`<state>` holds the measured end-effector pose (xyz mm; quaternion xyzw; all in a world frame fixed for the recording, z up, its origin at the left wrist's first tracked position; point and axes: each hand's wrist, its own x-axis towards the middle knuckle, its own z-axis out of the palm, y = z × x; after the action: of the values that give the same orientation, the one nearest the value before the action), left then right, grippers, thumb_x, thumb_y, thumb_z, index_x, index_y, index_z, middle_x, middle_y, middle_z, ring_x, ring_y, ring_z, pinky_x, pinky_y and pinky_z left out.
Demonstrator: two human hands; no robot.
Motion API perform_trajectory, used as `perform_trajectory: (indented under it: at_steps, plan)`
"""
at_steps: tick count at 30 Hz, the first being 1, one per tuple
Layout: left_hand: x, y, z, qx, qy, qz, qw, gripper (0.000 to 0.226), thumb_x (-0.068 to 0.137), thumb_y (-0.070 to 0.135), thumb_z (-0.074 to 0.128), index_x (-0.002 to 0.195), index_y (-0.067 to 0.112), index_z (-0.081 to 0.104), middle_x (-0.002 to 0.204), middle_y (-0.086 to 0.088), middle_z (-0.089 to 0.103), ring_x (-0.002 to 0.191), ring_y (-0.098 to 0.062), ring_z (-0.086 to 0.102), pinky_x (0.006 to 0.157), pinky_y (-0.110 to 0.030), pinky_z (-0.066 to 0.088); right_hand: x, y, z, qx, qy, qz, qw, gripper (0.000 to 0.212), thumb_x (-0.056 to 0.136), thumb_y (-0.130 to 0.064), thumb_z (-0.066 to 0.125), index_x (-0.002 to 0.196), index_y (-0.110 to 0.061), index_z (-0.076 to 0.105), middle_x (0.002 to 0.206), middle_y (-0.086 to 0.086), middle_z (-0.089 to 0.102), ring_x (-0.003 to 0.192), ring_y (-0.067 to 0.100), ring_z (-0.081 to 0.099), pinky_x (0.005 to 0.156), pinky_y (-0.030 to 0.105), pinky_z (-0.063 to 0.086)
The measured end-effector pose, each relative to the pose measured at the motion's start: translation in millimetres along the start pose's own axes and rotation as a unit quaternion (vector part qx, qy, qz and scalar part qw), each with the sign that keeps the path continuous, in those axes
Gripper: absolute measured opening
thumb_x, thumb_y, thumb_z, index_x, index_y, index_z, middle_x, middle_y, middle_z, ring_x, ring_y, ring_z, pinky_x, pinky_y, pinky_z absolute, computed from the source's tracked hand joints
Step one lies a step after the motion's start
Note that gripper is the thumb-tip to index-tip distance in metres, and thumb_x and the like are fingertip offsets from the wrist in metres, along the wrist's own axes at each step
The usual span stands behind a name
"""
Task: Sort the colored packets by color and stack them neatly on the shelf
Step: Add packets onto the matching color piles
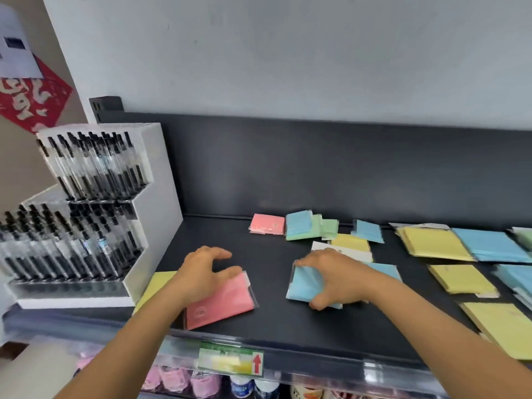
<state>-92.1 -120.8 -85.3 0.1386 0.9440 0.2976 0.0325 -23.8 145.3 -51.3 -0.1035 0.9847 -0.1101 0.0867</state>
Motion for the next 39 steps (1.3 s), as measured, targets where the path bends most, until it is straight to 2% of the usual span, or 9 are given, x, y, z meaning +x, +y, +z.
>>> perform_trajectory:
  at_steps: [3, 6, 13, 20, 24, 26, 29, 32, 39]
  plan:
    - [-9, -1, -14, 0.152, -0.168, 0.049, 0.973, 0.092, 0.064, 0.063, 0.070, 0.140, 0.028, 0.034, 0.136, 0.007, 0.038, 0.128, -0.021, 0.033, 0.109, -0.037, 0.032, 7, -14, 3, 0.008, 0.026, -0.004, 1.000, 0.086, 0.063, -0.037, 0.074, 0.140, -0.031, 0.037, 0.135, -0.008, 0.045, 0.122, 0.015, 0.039, 0.099, 0.030, 0.039]
    - [-16, 1, -22, 0.190, -0.207, 0.073, 0.957, 0.104, 0.057, 0.059, 0.078, 0.142, 0.028, 0.028, 0.121, 0.010, 0.037, 0.119, -0.016, 0.033, 0.103, -0.034, 0.035, 12, -25, 2, 0.014, 0.048, -0.009, 0.999, 0.087, 0.064, -0.035, 0.074, 0.142, -0.030, 0.035, 0.140, -0.010, 0.041, 0.127, 0.014, 0.033, 0.102, 0.029, 0.036]
    - [-17, 10, -28, 0.141, -0.123, 0.066, 0.980, 0.075, 0.052, 0.053, 0.081, 0.111, 0.031, 0.042, 0.100, 0.009, 0.041, 0.090, -0.014, 0.052, 0.075, -0.030, 0.046, 18, -40, 3, 0.007, 0.062, -0.002, 0.998, 0.085, 0.068, -0.033, 0.072, 0.143, -0.030, 0.032, 0.142, -0.009, 0.037, 0.132, 0.014, 0.029, 0.108, 0.031, 0.032]
    - [2, 37, -24, -0.060, -0.016, 0.102, 0.993, 0.011, 0.090, 0.041, 0.052, 0.094, 0.031, 0.050, 0.088, 0.007, 0.061, 0.078, -0.013, 0.059, 0.067, -0.032, 0.048, -3, -23, -10, 0.052, 0.144, 0.052, 0.987, 0.084, 0.070, -0.031, 0.072, 0.144, -0.029, 0.032, 0.146, -0.009, 0.031, 0.135, 0.013, 0.029, 0.106, 0.023, 0.029]
    - [5, 73, -12, -0.214, 0.032, 0.112, 0.970, 0.009, 0.094, 0.027, 0.051, 0.102, 0.025, 0.049, 0.097, 0.009, 0.061, 0.087, -0.012, 0.060, 0.066, -0.027, 0.048, -24, -2, -20, 0.050, 0.198, 0.087, 0.975, 0.084, 0.067, -0.031, 0.072, 0.142, -0.029, 0.033, 0.142, -0.010, 0.033, 0.130, 0.014, 0.034, 0.104, 0.027, 0.035]
    - [8, 91, -7, -0.310, 0.067, 0.091, 0.944, 0.028, 0.091, 0.015, 0.054, 0.115, 0.027, 0.043, 0.102, 0.006, 0.058, 0.093, -0.015, 0.059, 0.075, -0.033, 0.052, -36, 8, -23, 0.053, 0.218, 0.098, 0.970, 0.085, 0.067, -0.031, 0.072, 0.142, -0.029, 0.033, 0.141, -0.010, 0.034, 0.130, 0.015, 0.034, 0.105, 0.032, 0.035]
    - [15, 113, 10, -0.410, 0.021, 0.062, 0.910, 0.066, 0.084, 0.001, 0.055, 0.131, 0.041, 0.032, 0.108, -0.001, 0.054, 0.099, -0.020, 0.058, 0.083, -0.040, 0.053, -58, 28, -26, 0.059, 0.238, 0.115, 0.963, 0.085, 0.067, -0.031, 0.073, 0.142, -0.029, 0.033, 0.142, -0.009, 0.033, 0.129, 0.015, 0.033, 0.107, 0.034, 0.034]
    - [15, 139, 29, -0.405, -0.015, 0.070, 0.911, 0.047, 0.083, 0.002, 0.054, 0.108, 0.042, 0.057, 0.118, -0.002, 0.060, 0.109, -0.025, 0.058, 0.091, -0.051, 0.050, -83, 53, -30, 0.069, 0.250, 0.132, 0.957, 0.085, 0.068, -0.031, 0.074, 0.142, -0.027, 0.034, 0.143, -0.007, 0.033, 0.130, 0.016, 0.033, 0.107, 0.033, 0.035]
    - [-3, 240, 83, -0.392, 0.013, 0.123, 0.912, 0.028, 0.080, 0.003, 0.068, 0.083, 0.031, 0.071, 0.095, 0.007, 0.071, 0.085, -0.013, 0.065, 0.077, -0.035, 0.054, -155, 133, -34, 0.077, 0.292, 0.150, 0.941, 0.083, 0.067, -0.030, 0.075, 0.141, -0.027, 0.037, 0.142, -0.007, 0.035, 0.129, 0.015, 0.035, 0.107, 0.029, 0.034]
